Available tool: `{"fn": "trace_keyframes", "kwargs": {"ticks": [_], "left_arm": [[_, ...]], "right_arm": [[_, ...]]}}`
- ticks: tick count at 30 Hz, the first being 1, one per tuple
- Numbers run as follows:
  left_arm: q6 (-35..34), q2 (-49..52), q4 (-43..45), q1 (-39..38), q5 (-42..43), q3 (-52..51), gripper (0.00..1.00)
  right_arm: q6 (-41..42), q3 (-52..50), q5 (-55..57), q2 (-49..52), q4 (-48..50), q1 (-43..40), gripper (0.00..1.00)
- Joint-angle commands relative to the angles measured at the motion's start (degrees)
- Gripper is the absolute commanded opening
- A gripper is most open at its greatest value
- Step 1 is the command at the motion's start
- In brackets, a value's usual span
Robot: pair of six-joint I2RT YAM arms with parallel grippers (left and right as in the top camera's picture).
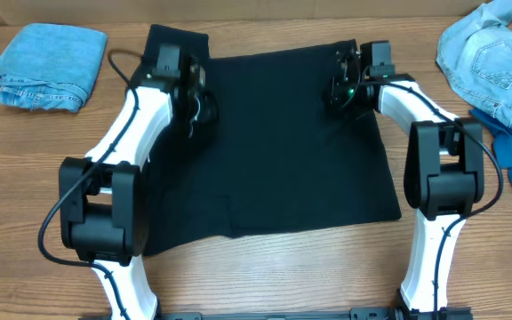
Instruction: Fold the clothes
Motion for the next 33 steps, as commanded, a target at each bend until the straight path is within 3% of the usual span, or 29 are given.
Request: {"fn": "trace_keyframes", "kwargs": {"ticks": [1, 10, 28, 33], "left_arm": [[2.36, -1.66, -0.61, -0.11, 1.57, 9.11, 0.3], [3.28, -3.37, -6.1, -0.11, -0.81, 18.56, 0.32], [4.31, -3.39, -12.07, -0.11, -6.12, 19.58, 0.33], [4.37, -3.39, -12.57, -0.11, -6.25, 19.58, 0.33]], "right_arm": [[0.0, -0.07, 2.62, 0.22, 0.72, -0.04, 0.04], [-0.04, -0.07, 18.69, 2.69, 1.51, -0.63, 0.04], [1.27, 0.0, 19.41, 6.23, 0.96, -10.38, 0.04], [1.27, 2.43, 10.29, 4.02, -2.45, -9.4, 0.61]]}}
